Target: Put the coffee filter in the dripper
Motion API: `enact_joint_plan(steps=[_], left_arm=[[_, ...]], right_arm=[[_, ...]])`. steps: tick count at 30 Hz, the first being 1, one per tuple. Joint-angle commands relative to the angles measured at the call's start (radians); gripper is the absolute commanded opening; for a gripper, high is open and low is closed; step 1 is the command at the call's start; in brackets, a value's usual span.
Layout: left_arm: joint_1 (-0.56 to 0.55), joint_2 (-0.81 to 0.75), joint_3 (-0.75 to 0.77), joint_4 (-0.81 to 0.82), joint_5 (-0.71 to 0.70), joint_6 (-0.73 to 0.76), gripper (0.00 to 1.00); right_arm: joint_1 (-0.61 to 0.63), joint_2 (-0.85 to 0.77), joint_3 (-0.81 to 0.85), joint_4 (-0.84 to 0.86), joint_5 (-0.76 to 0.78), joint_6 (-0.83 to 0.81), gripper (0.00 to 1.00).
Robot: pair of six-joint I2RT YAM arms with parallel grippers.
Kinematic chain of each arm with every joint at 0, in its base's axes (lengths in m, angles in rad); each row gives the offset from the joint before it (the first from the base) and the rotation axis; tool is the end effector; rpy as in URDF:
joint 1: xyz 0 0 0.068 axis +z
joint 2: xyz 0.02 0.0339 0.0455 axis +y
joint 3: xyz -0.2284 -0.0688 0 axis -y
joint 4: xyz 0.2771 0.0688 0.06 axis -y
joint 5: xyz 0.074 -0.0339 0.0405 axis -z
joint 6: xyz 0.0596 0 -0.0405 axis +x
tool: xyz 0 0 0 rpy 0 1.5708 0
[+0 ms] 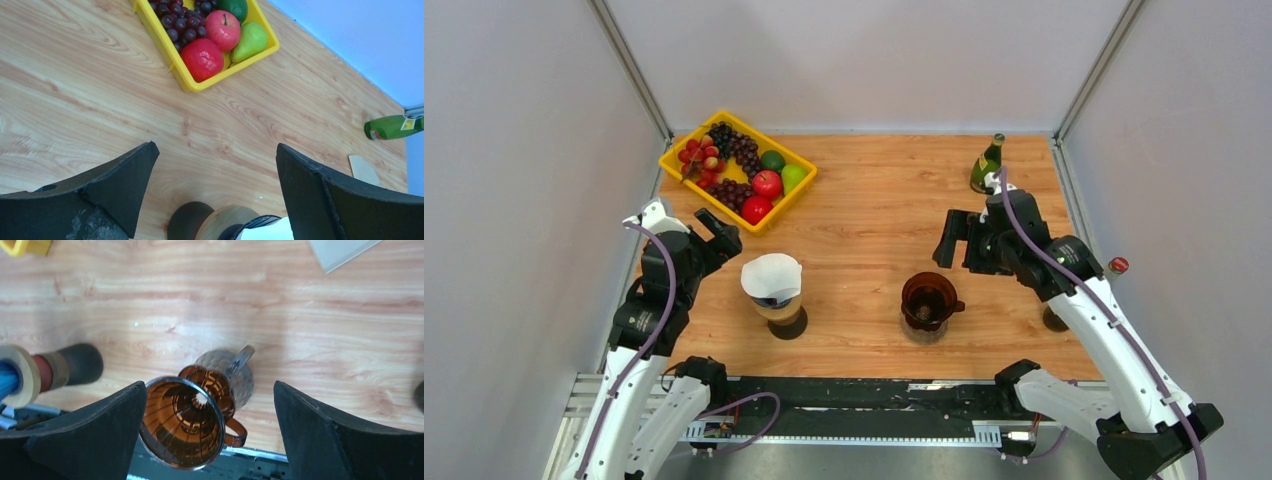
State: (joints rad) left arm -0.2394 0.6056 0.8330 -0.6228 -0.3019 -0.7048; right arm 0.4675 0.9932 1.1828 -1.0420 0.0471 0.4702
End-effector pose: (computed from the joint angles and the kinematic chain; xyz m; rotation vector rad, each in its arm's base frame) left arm 0.2077 -0.0325 0.3140 -0.6425 1.8533 -0.3269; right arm 0.2191 0.1075 0.3155 0.0250 2.4557 0.3651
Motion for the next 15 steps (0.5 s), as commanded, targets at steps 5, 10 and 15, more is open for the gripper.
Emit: enact_joint_plan(steps=[5,10,15], left_arm=[[0.006,0.012,0.024,0.010,0.013,0.029,1.00],[0.006,0.014,0.023,-0.007,-0.045,0.024,1.00],[0.006,0.010,0.020,-0.022,-0.062,0.021,1.00]], right_arm=[[-0.015,0.147,0.133,0.028,0.293,0.098,1.00],[-0.131,0.253,0.099,0.159,0.277,0.090,1.00],[-0.261,0.379,0.049,0.278,0.243,0.078,0.96]])
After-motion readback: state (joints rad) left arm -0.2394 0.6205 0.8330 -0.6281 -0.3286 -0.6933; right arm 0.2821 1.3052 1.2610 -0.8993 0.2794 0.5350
